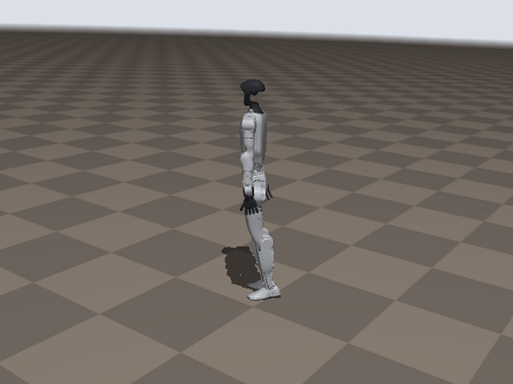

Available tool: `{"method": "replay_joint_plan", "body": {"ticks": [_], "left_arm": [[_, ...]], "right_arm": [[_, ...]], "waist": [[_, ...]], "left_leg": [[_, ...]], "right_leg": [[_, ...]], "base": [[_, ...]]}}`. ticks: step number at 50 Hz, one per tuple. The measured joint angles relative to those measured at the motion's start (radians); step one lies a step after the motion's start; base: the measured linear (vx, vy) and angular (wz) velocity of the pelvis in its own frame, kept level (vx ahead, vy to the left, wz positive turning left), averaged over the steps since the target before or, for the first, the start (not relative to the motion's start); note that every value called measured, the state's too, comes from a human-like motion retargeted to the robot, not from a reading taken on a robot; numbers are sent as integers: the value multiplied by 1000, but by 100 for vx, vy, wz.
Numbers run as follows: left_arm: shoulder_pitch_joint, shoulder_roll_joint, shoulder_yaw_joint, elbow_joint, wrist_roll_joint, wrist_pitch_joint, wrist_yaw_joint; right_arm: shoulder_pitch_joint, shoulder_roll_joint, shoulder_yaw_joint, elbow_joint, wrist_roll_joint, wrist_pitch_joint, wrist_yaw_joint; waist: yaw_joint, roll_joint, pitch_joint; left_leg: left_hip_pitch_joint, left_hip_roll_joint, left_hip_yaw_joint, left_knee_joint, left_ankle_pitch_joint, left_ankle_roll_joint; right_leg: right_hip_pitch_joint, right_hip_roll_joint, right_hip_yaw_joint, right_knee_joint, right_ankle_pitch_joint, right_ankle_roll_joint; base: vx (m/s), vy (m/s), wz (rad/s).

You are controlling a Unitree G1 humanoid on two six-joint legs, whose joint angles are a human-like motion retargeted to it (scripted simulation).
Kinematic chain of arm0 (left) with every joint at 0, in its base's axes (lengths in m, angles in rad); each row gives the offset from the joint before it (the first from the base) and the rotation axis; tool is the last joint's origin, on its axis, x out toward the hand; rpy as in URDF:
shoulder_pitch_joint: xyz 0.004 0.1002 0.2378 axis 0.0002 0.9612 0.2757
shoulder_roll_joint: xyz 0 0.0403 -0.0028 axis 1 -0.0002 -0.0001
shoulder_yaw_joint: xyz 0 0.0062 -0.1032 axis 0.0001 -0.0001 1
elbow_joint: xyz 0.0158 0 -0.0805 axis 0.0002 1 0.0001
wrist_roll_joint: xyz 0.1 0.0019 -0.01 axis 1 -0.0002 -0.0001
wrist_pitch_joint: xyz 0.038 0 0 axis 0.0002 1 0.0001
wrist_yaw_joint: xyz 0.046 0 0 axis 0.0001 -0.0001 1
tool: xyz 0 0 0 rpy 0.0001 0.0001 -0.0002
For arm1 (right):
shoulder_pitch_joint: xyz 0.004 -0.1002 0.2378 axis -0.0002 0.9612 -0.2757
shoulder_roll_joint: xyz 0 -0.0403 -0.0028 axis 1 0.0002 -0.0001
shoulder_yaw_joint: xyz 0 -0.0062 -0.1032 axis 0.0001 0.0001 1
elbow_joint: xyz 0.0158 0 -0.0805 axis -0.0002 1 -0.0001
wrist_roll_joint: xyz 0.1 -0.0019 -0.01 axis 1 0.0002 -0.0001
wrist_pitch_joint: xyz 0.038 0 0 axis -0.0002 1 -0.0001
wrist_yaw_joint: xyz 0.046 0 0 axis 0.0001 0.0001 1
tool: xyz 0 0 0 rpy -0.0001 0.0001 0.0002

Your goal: In place motions

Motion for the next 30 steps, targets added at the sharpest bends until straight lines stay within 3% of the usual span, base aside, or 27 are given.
{"method": "replay_joint_plan", "body": {"ticks": [16, 23, 30], "left_arm": [[34, -3, 17, 30, 0, 4, 15], [27, -13, 8, -1, -9, -1, 11], [31, -42, 26, -28, -34, -27, 34]], "right_arm": [[13, -5, -17, 19, 17, 8, -9], [2, -2, -10, -22, 12, 2, 5], [-9, -9, -6, -47, 2, -2, -2]], "waist": [[-1, 2, 23], [5, -21, 42], [41, -35, 51]], "left_leg": [[-18, 29, 7, 61, -41, -4], [-76, 30, -9, 202, -73, 1], [-111, -34, -271, 264, -49, 44]], "right_leg": [[-5, 25, 45, 3, 5, -31], [-10, -8, 72, 14, 15, -34], [-18, -37, 120, 19, 42, -35]], "base": [[-9, 5, -11], [-4, 7, -4], [3, 7, -42]]}}
